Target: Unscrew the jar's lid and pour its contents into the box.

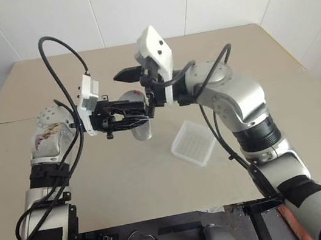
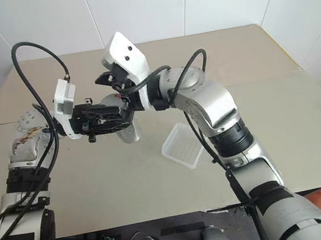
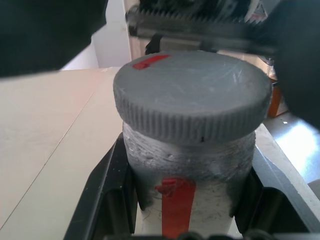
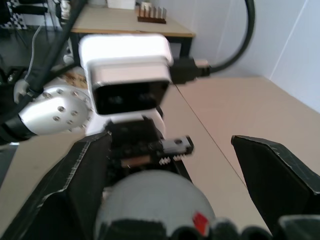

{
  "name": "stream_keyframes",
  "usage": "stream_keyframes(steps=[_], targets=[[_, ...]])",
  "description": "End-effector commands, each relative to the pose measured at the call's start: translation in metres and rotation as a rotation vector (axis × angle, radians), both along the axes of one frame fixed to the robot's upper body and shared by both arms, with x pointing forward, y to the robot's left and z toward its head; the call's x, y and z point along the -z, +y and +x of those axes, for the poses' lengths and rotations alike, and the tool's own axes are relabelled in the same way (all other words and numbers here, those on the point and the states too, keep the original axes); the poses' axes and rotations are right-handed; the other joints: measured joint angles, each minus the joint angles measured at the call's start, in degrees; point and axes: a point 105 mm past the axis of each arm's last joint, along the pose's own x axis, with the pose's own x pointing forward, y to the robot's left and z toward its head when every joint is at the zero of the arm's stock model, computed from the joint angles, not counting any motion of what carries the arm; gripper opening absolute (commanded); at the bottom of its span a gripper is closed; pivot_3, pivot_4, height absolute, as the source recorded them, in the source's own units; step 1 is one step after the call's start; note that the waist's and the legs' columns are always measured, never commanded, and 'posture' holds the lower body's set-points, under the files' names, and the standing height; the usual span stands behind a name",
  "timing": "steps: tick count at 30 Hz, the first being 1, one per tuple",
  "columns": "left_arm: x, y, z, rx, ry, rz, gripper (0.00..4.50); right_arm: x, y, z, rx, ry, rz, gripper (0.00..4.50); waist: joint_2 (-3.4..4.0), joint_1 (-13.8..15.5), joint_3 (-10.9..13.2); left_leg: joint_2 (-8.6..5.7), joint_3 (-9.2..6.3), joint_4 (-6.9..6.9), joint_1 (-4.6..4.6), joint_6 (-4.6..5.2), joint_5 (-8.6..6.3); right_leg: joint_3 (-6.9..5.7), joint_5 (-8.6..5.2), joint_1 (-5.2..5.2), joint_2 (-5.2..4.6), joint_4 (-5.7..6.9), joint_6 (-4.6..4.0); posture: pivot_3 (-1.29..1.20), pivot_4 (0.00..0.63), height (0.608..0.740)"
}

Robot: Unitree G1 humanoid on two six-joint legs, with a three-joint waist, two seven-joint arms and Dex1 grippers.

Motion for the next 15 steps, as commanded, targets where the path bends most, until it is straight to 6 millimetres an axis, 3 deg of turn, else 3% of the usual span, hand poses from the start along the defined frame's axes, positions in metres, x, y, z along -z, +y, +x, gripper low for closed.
stream_keyframes(steps=[1,15], targets=[[-0.014,0.003,-0.005,0.009,-0.064,-0.008,2.02,-0.01,-0.011,0.004,0.035,-0.059,0.016,4.45,0.0,0.0,0.0,0.0,0.0,0.0,0.0,0.0,0.0,0.0,0.0,0.0,0.0,0.0,0.0,0.0,0.15,0.74],[-0.014,0.009,-0.008,0.007,-0.051,0.003,2.02,-0.002,-0.055,0.014,0.155,-0.044,-0.01,4.45,0.0,0.1,0.0,0.0,0.0,0.01,0.0,0.0,0.0,0.0,0.0,0.01,0.0,0.0,0.0,0.0,0.15,0.74]])
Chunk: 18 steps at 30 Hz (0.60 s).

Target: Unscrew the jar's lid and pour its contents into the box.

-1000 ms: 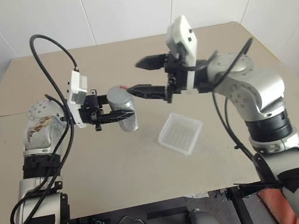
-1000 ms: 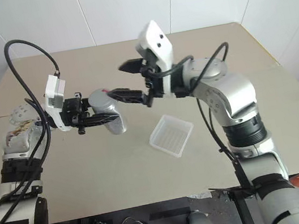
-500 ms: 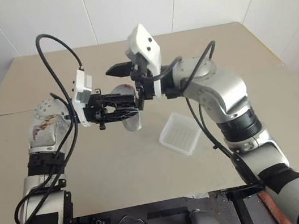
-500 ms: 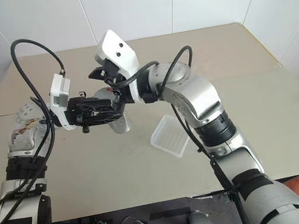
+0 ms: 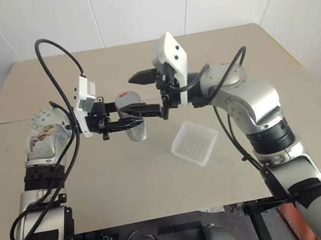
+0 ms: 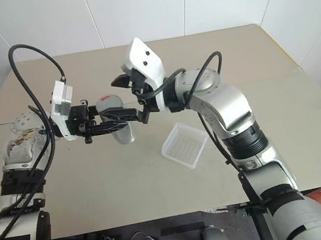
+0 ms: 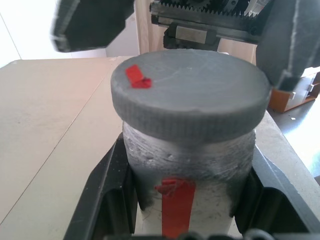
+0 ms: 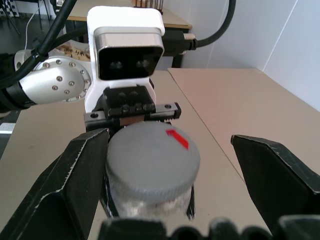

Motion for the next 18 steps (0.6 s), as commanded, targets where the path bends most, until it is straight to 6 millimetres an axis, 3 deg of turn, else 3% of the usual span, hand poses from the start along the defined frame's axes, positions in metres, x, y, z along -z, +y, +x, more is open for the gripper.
stream_keyframes(steps=[1,10,18], targets=[[-0.017,0.002,-0.01,0.048,-0.066,-0.015,2.02,-0.01,-0.031,0.017,0.14,-0.015,0.031,4.45,0.0,0.0,0.0,0.0,0.0,0.0,0.01,0.0,0.0,0.0,0.0,0.0,0.0,0.0,0.0,0.0,0.15,0.74],[-0.019,0.004,-0.011,0.053,-0.064,-0.012,2.02,-0.01,-0.044,0.022,0.182,-0.014,0.027,4.45,0.0,0.1,0.0,0.0,0.01,-0.02,0.0,0.0,0.0,0.0,0.0,0.0,0.0,-0.02,0.0,0.0,0.15,0.74],[-0.018,0.003,-0.01,0.052,-0.058,-0.008,2.02,-0.027,-0.044,0.007,0.126,-0.039,0.076,4.45,0.0,0.1,0.0,0.0,0.01,-0.01,-0.01,0.0,0.0,0.01,0.0,0.0,0.0,-0.02,0.0,0.0,0.15,0.74]])
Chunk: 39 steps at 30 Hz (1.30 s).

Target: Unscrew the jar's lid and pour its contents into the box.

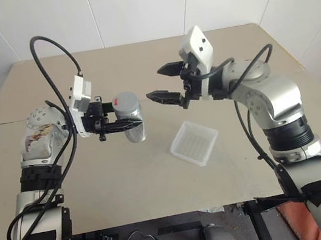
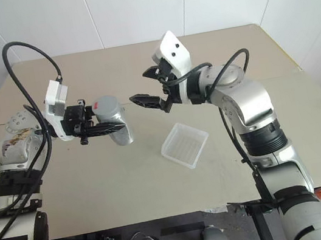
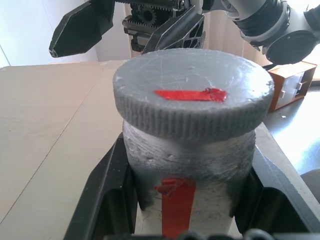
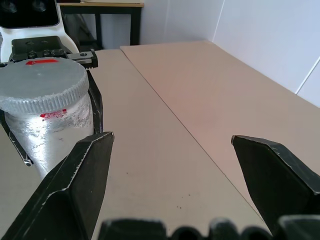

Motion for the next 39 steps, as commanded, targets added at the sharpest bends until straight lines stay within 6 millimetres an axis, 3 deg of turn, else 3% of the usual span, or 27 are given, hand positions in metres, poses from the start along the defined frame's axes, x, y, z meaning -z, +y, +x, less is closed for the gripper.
stream_keyframes(steps=[1,6,12,17,39], targets=[[-0.012,0.001,-0.003,0.01,-0.047,-0.01,2.02,-0.032,0.0,-0.019,-0.06,-0.085,0.064,4.45,0.0,0.0,0.0,0.0,0.0,0.0,0.0,0.0,0.0,0.0,0.0,0.0,0.0,0.0,0.0,0.0,0.15,0.74],[-0.011,-0.002,-0.001,0.015,-0.043,-0.011,2.02,-0.044,0.01,-0.034,-0.136,-0.088,0.094,4.45,0.0,0.0,0.0,0.0,0.0,0.01,0.01,0.0,0.0,0.0,0.0,0.01,0.0,0.0,0.0,0.0,0.15,0.74],[-0.011,-0.005,0.0,0.02,-0.045,-0.013,2.02,-0.032,0.044,-0.045,-0.212,-0.036,0.047,4.45,0.0,0.0,0.0,0.0,-0.01,0.01,0.01,0.0,0.0,0.0,0.0,0.01,0.0,0.02,0.0,0.0,0.15,0.74],[-0.012,-0.005,0.0,0.022,-0.046,-0.016,2.02,-0.029,0.058,-0.049,-0.242,-0.015,0.037,4.45,0.0,0.0,0.0,0.0,-0.01,0.01,0.0,0.0,0.0,-0.01,0.0,0.0,0.0,0.02,0.0,0.0,0.15,0.74],[-0.013,-0.002,-0.004,0.014,-0.053,-0.009,2.02,-0.017,0.066,-0.045,-0.246,0.016,0.003,4.45,0.0,0.0,0.0,0.0,-0.02,0.01,0.01,0.0,0.0,-0.02,0.0,0.01,0.0,0.02,0.0,0.0,0.15,0.74]])
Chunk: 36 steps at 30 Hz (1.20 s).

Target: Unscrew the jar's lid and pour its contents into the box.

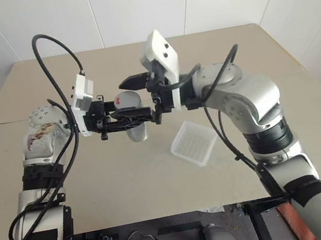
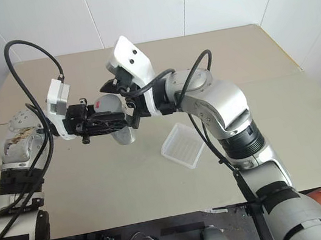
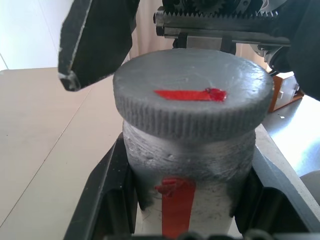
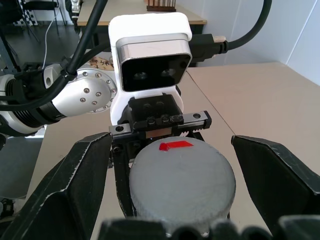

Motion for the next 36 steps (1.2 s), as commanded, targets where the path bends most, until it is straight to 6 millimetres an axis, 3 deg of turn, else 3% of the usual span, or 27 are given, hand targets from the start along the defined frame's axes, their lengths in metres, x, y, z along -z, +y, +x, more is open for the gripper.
stream_keyframes(steps=[1,5,6,11,14,19,21,26,29,31,35,36], targets=[[-0.013,0.002,-0.004,0.005,-0.052,-0.005,2.02,-0.011,0.002,-0.005,-0.021,-0.041,0.017,4.08,0.0,0.0,0.0,0.0,0.0,0.0,0.0,0.0,0.0,0.0,0.0,0.0,0.0,0.0,0.0,0.0,0.15,0.74],[-0.013,0.002,-0.004,0.005,-0.052,-0.004,2.02,-0.011,0.001,-0.003,-0.013,-0.04,0.017,2.86,0.0,0.0,0.0,0.0,0.0,0.0,0.0,0.0,0.0,0.0,0.0,0.0,0.0,0.0,0.0,0.0,0.15,0.74],[-0.013,0.002,-0.004,0.006,-0.053,-0.004,2.02,-0.011,0.001,-0.003,-0.012,-0.04,0.016,2.74,0.0,0.0,0.0,0.0,0.0,0.0,0.0,0.0,0.0,0.0,0.0,0.0,0.0,0.0,0.0,0.0,0.15,0.74],[-0.012,0.001,-0.004,0.007,-0.05,-0.005,2.02,-0.013,-0.003,0.002,0.007,-0.03,0.021,2.74,0.0,0.0,0.0,0.0,0.0,0.0,0.0,0.0,0.0,0.0,0.0,0.0,0.0,0.0,0.0,0.0,0.15,0.74],[-0.006,0.002,-0.005,0.013,-0.033,0.006,2.02,-0.028,-0.014,0.005,0.011,0.006,0.066,2.74,0.0,0.0,0.0,0.0,0.0,0.0,0.0,0.0,0.0,0.0,0.0,0.0,0.0,0.0,0.0,0.0,0.15,0.74],[0.007,0.005,-0.008,0.012,-0.023,0.039,2.02,-0.054,-0.04,0.011,0.042,0.041,0.14,2.74,0.01,0.2,0.0,0.0,0.01,-0.01,-0.01,0.0,0.0,0.01,0.0,0.0,0.0,-0.02,0.0,0.0,0.15,0.74],[0.007,0.005,-0.007,0.004,-0.019,0.027,2.02,-0.054,-0.067,0.022,0.156,0.033,0.155,2.74,0.0,0.4,0.0,0.0,0.0,-0.01,-0.02,0.0,0.0,-0.01,0.0,0.01,0.0,-0.04,0.0,0.0,0.15,0.74],[0.005,0.002,-0.003,-0.027,-0.03,-0.002,2.02,-0.021,-0.13,0.038,0.455,-0.011,0.127,2.74,-0.01,0.5,0.0,-0.05,0.02,0.01,-0.04,0.0,0.0,-0.03,0.0,0.06,-0.08,-0.08,0.0,0.0,0.15,0.74],[0.004,-0.004,0.001,-0.051,-0.05,-0.025,2.02,0.029,-0.187,0.041,0.734,-0.03,0.031,2.74,-0.02,0.8,0.0,-0.04,-0.01,-0.03,-0.06,0.0,0.0,-0.04,0.0,0.04,-0.06,-0.09,0.01,0.0,0.15,0.74],[0.004,-0.008,0.004,-0.065,-0.063,-0.034,2.02,0.06,-0.21,0.041,0.858,0.009,-0.025,2.74,-0.02,0.8,0.0,-0.07,0.02,0.0,-0.1,0.0,0.0,-0.02,0.0,0.02,-0.1,-0.09,0.01,0.0,0.15,0.74],[0.003,-0.016,0.011,-0.093,-0.085,-0.053,2.02,0.12,-0.229,0.042,0.988,0.121,-0.09,2.74,-0.02,-0.1,0.0,-0.11,0.12,0.04,0.06,0.01,0.0,0.11,0.0,0.08,-0.12,-0.18,0.02,0.0,0.15,0.74],[0.003,-0.019,0.013,-0.098,-0.087,-0.054,2.02,0.129,-0.231,0.044,1.006,0.156,-0.075,3.09,-0.02,-0.3,0.0,-0.1,0.12,0.04,0.12,0.01,0.0,0.14,0.0,0.1,-0.09,-0.2,0.02,0.0,0.15,0.74]])
